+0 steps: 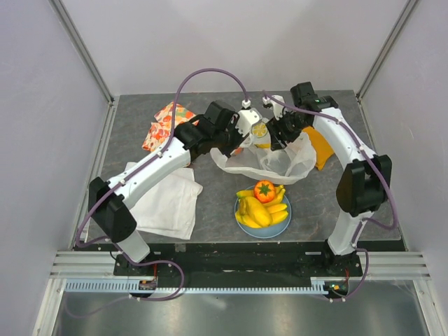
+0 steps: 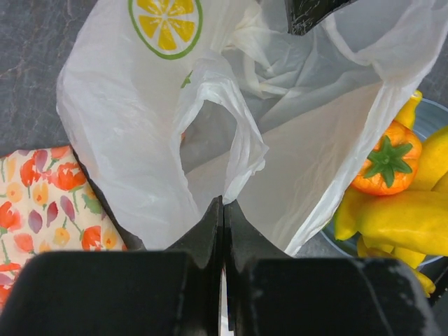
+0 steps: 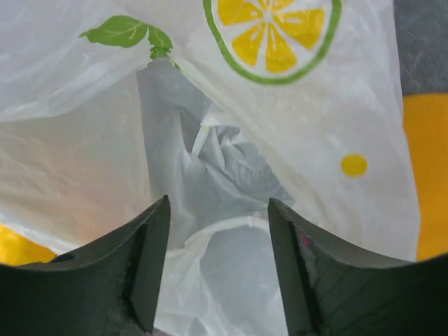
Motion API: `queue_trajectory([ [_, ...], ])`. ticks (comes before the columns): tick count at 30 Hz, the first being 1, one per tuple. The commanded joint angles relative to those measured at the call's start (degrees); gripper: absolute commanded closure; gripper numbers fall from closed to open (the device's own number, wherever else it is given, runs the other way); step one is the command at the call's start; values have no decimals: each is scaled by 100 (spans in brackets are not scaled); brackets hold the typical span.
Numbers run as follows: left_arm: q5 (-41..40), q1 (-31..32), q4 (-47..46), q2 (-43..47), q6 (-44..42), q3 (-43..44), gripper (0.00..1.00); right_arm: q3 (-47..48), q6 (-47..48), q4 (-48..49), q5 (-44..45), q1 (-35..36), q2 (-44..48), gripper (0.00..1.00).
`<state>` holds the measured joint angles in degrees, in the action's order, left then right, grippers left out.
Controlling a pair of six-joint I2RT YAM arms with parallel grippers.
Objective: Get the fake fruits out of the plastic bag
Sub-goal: Adjust the plastic bag at the center of the board.
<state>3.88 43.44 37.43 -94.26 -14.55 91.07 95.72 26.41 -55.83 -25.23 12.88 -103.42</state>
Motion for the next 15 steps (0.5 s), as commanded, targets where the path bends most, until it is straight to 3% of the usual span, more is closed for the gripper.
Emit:
queue_trajectory([
  [1,-81,-248,-254,-84,171,341,98,666,355,90,-26,135,-617,38],
  [4,-63,-336,-245,-101,128,394,98,983,417,29,307,135,-925,40],
  [8,-36,-415,-219,-145,75,447,98,721,470,-33,1054,74,-1014,46],
  [15,323,-407,-166,-198,13,350,98,-1185,619,-77,1898,-523,153,48],
])
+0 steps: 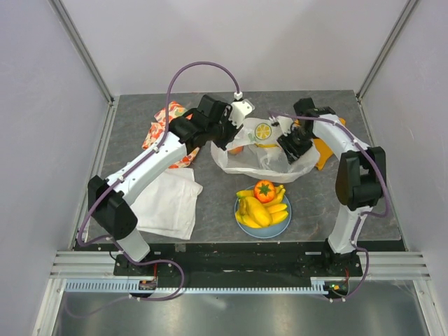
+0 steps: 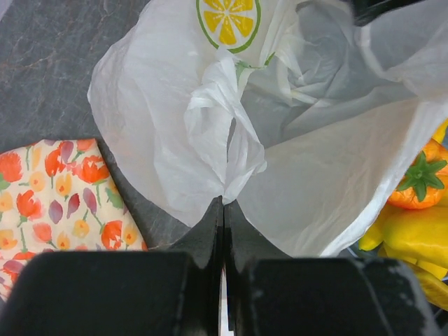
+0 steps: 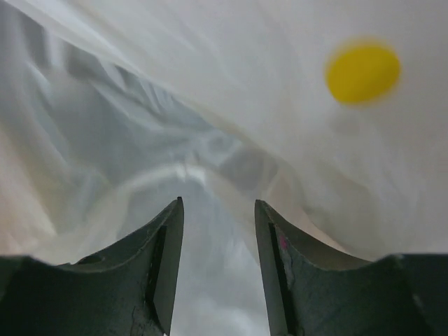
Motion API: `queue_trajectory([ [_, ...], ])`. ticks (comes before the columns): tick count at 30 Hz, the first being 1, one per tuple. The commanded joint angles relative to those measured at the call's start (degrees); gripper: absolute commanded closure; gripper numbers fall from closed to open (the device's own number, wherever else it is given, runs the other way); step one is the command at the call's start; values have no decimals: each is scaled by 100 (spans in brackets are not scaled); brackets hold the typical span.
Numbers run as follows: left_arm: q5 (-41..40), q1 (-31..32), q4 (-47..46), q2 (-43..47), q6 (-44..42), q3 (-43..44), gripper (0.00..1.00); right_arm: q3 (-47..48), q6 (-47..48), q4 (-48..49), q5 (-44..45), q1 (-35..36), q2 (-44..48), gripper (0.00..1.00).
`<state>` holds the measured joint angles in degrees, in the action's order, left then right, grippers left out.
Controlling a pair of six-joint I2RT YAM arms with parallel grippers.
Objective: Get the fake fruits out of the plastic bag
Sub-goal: Adjust the plastic bag at the center of the board.
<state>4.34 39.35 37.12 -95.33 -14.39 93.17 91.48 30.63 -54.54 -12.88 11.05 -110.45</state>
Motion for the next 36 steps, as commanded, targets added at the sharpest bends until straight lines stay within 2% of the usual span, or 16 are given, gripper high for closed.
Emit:
queue_trajectory([
  [1,400,2,-127,-117,7,158,98,-1155,215,-214,751,-375,1042,48],
  [6,752,72,-56,-381,-28,491,98,-2011,338,-626,893,-402,2167,47],
  [10,884,108,-39,-548,-37,703,98,-1654,523,-725,218,-393,2607,45],
  [12,876,116,-47,-574,50,782,98,-1345,610,-637,-282,-384,2521,42],
  [14,902,116,-39,-601,94,826,98,-932,593,-514,-390,-297,2188,41],
  [17,928,125,-47,-601,130,914,98,-361,768,-548,-785,-253,1572,47],
  [20,902,125,-38,-618,165,1019,98,105,1120,-724,-1277,-200,1045,50],
  [24,1042,116,-4,-671,182,1098,98,781,1734,-1426,-1769,-129,543,51],
  [28,1095,125,-3,-733,314,1160,98,871,1867,-1445,-1683,-15,332,51],
  [30,1104,116,5,-759,341,1195,98,749,1623,-1042,-1428,46,270,49],
  [34,1139,117,5,-794,314,1248,98,634,1174,-304,-1085,82,78,33],
  [36,1209,125,23,-794,297,1274,99,704,998,-92,-893,82,-37,32],
])
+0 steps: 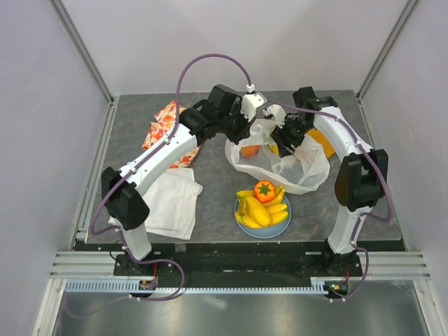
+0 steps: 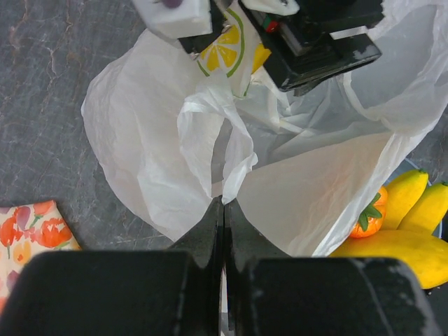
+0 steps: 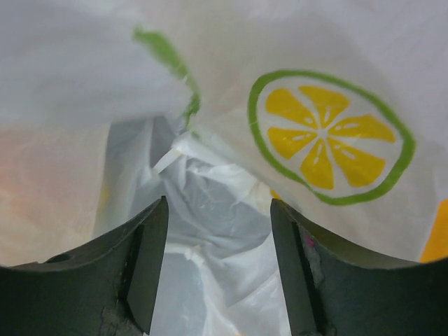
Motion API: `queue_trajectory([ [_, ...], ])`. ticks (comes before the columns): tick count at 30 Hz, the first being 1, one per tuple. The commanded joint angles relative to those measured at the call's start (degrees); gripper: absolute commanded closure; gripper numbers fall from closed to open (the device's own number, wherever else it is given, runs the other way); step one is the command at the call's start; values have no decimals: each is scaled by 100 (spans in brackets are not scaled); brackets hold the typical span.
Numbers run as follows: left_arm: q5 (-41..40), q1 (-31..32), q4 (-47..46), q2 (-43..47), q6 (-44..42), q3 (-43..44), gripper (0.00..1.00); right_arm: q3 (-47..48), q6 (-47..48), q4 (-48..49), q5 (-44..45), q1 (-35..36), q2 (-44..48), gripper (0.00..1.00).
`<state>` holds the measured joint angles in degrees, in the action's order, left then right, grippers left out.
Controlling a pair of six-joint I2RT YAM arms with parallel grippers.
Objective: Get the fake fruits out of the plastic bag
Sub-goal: Adjust the plastic bag at the center of the board.
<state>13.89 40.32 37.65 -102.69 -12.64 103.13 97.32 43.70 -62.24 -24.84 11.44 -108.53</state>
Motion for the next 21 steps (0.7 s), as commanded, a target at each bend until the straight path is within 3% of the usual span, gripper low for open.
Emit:
queue_trajectory([
  [1,298,20,-21,-58,122,278,98,164,-362,713,391,34,-395,32],
  [14,492,29,14,-119,104,322,99,805,-802,933,744,25,-1381,30],
  [21,597,29,76,-102,69,286,98,1184,-828,1065,761,34,-1688,23],
])
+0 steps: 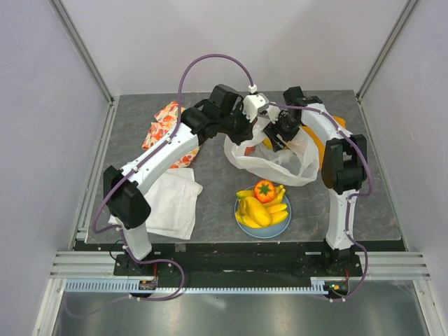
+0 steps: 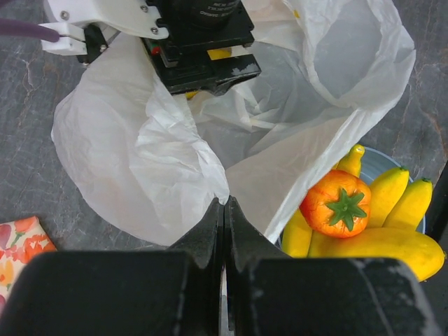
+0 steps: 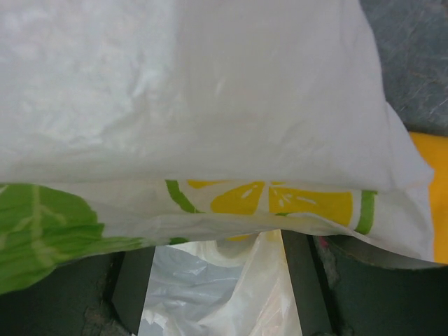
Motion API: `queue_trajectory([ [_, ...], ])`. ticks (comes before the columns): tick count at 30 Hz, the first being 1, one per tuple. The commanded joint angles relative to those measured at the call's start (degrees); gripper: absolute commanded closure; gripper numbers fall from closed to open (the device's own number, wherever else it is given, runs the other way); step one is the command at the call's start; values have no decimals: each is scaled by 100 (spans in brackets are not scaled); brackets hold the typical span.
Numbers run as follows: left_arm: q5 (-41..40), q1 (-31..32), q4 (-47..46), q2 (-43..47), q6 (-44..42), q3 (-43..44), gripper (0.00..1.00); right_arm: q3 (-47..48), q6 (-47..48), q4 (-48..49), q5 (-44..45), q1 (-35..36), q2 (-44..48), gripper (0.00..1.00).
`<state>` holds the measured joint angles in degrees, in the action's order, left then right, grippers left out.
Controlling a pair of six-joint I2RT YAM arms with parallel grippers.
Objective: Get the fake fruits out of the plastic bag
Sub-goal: Adjust the plastic bag at the center of the board.
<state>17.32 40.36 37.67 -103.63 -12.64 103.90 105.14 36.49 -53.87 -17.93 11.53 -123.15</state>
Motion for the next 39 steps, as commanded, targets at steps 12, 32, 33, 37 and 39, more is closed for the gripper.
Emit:
queue_trajectory([
  [12,219,42,65,-25,52,210,98,1018,-230,244,352,69,-887,45],
  [32,-317,51,3,-280,-256,491,98,-1901,-159,-228,-123,-203,2015,59],
  [33,-308,51,-5,-297,-256,500,98,-2014,-186,-273,-114,-256,2006,58],
  [37,-300,60,-14,-403,-230,561,98,-2253,-186,-317,79,-476,1831,46],
  [39,-273,69,-23,-421,-238,596,98,-2130,-46,-432,-8,-537,1830,38],
])
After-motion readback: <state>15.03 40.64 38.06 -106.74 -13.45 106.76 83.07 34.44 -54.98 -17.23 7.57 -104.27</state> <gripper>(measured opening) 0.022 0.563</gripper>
